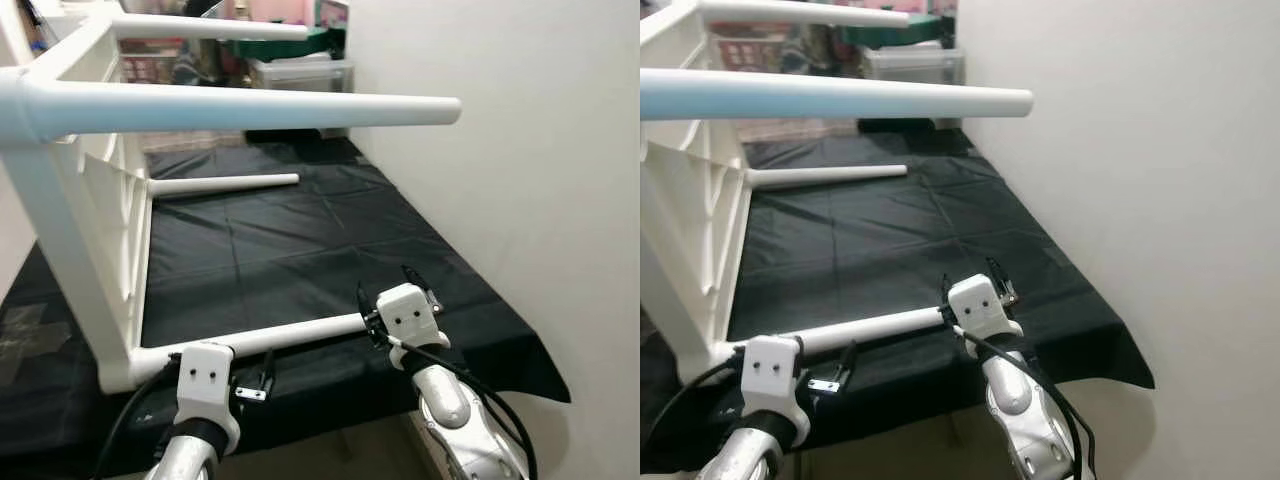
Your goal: Building children table
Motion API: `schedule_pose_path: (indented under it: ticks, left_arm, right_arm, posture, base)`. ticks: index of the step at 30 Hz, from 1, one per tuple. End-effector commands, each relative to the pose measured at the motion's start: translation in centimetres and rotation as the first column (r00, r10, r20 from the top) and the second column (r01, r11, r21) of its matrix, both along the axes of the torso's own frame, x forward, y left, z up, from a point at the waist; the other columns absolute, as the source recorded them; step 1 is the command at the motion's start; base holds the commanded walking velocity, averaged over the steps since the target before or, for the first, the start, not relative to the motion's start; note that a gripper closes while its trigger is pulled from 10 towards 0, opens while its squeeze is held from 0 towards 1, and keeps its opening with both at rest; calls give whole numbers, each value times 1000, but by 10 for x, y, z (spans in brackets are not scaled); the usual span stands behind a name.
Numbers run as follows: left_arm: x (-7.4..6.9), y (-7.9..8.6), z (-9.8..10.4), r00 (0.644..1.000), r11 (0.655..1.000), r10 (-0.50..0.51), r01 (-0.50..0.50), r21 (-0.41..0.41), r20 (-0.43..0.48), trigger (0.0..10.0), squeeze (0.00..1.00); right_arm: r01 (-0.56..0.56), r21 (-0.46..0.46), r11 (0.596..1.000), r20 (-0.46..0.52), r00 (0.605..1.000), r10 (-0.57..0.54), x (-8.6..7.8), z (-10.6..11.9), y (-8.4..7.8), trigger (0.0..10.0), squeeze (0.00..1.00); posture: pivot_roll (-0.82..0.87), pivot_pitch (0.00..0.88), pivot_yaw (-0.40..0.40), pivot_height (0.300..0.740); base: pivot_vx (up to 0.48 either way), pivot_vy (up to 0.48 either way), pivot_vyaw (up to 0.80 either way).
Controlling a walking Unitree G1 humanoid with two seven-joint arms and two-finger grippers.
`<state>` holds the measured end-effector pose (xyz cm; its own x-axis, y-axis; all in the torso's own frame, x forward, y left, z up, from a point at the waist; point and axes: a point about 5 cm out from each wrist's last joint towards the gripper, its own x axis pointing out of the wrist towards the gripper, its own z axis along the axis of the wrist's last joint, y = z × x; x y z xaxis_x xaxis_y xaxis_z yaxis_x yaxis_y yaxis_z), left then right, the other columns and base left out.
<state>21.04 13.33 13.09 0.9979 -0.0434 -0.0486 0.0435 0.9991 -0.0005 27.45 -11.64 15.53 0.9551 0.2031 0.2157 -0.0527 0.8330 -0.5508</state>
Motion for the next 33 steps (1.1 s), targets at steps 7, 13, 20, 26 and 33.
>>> schedule_pose_path:
  ticks: [7,13,20,26,33]
  left_arm:
    - [25,26,22,991,992,59,-72,100,124,10000,0]
    - [32,31,23,989,992,67,-80,101,130,10000,0]
    - [40,28,25,987,990,70,-87,115,145,10000,0]
    - [50,27,28,983,988,86,-106,116,161,10000,0]
    - [53,33,27,976,979,138,-160,129,167,10000,0]
  right_arm:
    - [311,-165,936,505,842,-191,2,67,-17,10000,0]
    - [364,-200,910,570,798,-194,9,82,-15,10000,0]
    - [408,-226,885,673,722,-161,21,101,-3,10000,0]
    - [460,-252,851,762,637,-119,37,119,8,10000,0]
    - [515,-249,820,823,559,-100,57,140,20,10000,0]
  posture:
    - [124,33,-52,740]
    - [115,38,-45,740]
    - [118,53,-49,740]
    - [113,61,-51,740]
    - [113,65,-58,740]
  base:
    - [0,0,0]
    - [0,0,0]
    - [0,0,0]
    - [0,0,0]
    - [0,0,0]
